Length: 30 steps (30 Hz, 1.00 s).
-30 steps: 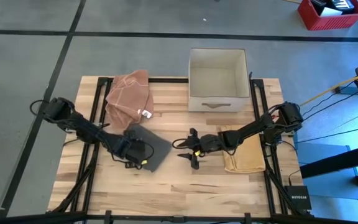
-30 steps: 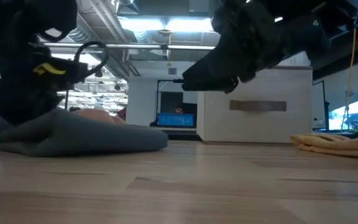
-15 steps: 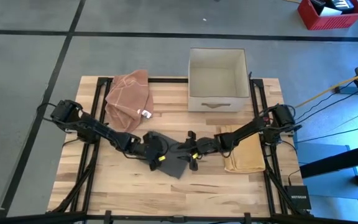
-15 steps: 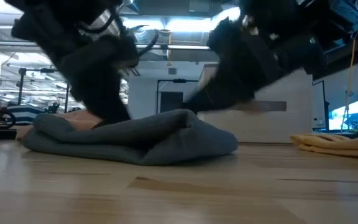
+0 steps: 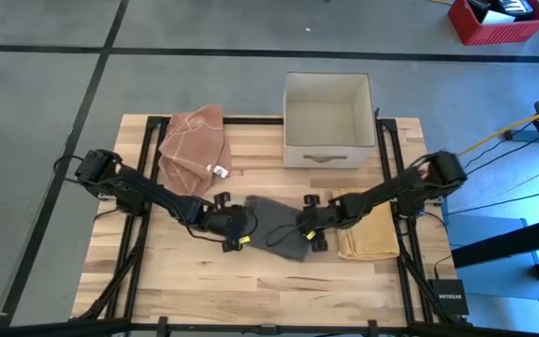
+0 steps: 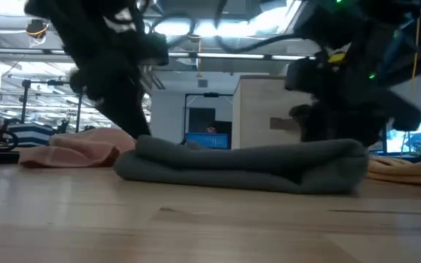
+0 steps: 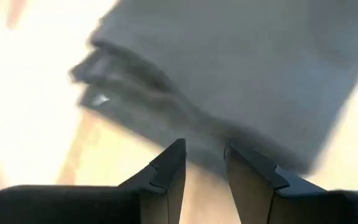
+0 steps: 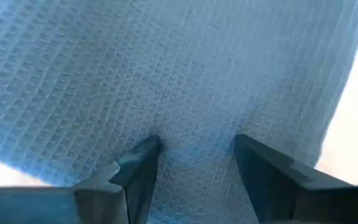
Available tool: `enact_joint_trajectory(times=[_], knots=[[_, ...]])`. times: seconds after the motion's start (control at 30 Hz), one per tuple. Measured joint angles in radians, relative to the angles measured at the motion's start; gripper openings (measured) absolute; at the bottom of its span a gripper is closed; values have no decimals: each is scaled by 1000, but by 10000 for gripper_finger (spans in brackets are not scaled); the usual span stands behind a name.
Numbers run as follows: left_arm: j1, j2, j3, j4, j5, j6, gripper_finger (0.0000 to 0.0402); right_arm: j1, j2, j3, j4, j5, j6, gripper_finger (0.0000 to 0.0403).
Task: Fold towel
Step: Fold the gray towel
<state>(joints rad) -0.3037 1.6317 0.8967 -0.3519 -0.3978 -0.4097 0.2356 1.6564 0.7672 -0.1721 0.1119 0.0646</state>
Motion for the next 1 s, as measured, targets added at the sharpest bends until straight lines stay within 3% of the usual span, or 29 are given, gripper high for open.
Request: enact_joint_trajectory(times=[0.07, 0.17, 0.4, 0.6, 0.77, 0.9, 1.0], knots=[[22, 25, -17, 74, -39, 58, 103, 0, -62, -3, -38, 0, -39, 216], [60, 81, -20, 179, -18, 104, 103, 0, -136, 1, 32, 17, -28, 216], [65, 214, -15, 332, 60, 27, 103, 16, -74, -16, 236, -19, 85, 216], [4, 238, -8, 471, 119, -72, 103, 20, 4, -18, 60, -74, -21, 216], [-26, 174, 52, 331, 130, 43, 103, 20, -26, 24, -181, -80, -111, 216], [-3, 113, 91, 201, 16, 113, 103, 20, -68, 100, -248, -79, -89, 216], [39, 102, 92, 229, -133, 158, 103, 20, -86, 134, -199, -80, 34, 216]])
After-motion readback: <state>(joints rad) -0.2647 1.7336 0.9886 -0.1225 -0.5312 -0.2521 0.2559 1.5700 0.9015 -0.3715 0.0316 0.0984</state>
